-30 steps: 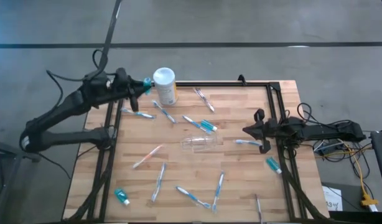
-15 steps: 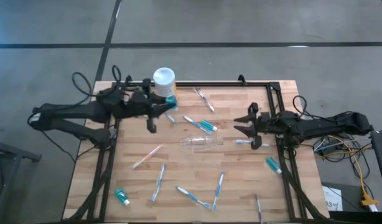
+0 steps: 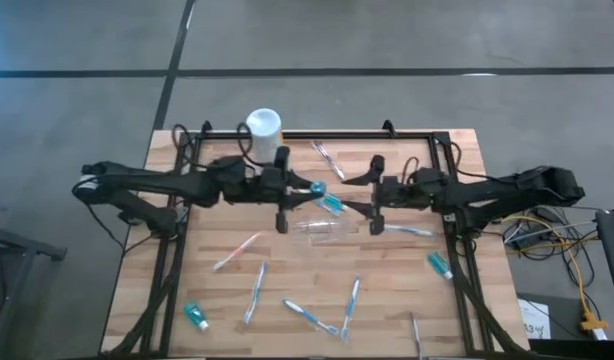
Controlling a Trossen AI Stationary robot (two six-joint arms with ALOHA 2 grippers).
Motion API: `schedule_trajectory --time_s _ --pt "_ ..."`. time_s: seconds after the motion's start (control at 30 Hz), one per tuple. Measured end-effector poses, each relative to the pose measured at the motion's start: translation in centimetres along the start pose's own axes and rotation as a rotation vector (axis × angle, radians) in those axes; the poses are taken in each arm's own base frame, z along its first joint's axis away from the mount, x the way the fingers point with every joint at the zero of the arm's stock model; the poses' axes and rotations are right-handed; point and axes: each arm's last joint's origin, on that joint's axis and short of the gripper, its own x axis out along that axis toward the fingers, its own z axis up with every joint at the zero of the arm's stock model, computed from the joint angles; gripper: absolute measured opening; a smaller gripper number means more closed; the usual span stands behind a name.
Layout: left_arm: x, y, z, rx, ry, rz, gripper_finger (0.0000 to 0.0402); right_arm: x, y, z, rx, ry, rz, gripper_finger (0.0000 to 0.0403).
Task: Pick & Place toothbrushing station
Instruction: Put the blue mouthwash into the transparent organizer
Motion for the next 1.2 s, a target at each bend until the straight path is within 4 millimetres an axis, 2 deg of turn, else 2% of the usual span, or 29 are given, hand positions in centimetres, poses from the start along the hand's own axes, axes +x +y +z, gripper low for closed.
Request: schedule_trajectory --time_s 0.17,0.33,0.47,0.7,0.97,1.2 --pt "1.3 -0.4 -0.2 0.029 -0.024 -0.007 0.0057 2.1 0.1 -0.2 -0.028 0.034 -0.001 0.0233" --pt "1.6 -0.4 -0.4 0.046 -0.020 -0.002 0.0057 3.3 0.2 -0.1 -0.029 0.039 -0.001 0.0233" --pt "1.9 -0.4 -0.8 0.064 -0.009 0.004 0.0057 3.6 0.1 0.6 -0.016 0.013 -0.003 0.0233" --pt "2.6 -0.4 -1.6 0.087 0.004 0.031 0.0057 3.7 0.3 0.6 -0.005 0.025 0.017 0.0233" --pt "2.5 -0.2 -1.6 0.117 0.011 0.061 0.0057 3.7 0.4 0.6 0.000 0.021 0.041 0.0221" --pt "2.6 0.2 -2.6 0.142 0.082 0.113 0.0057 3.6 1.1 1.0 -0.006 -0.001 0.074 0.0219"
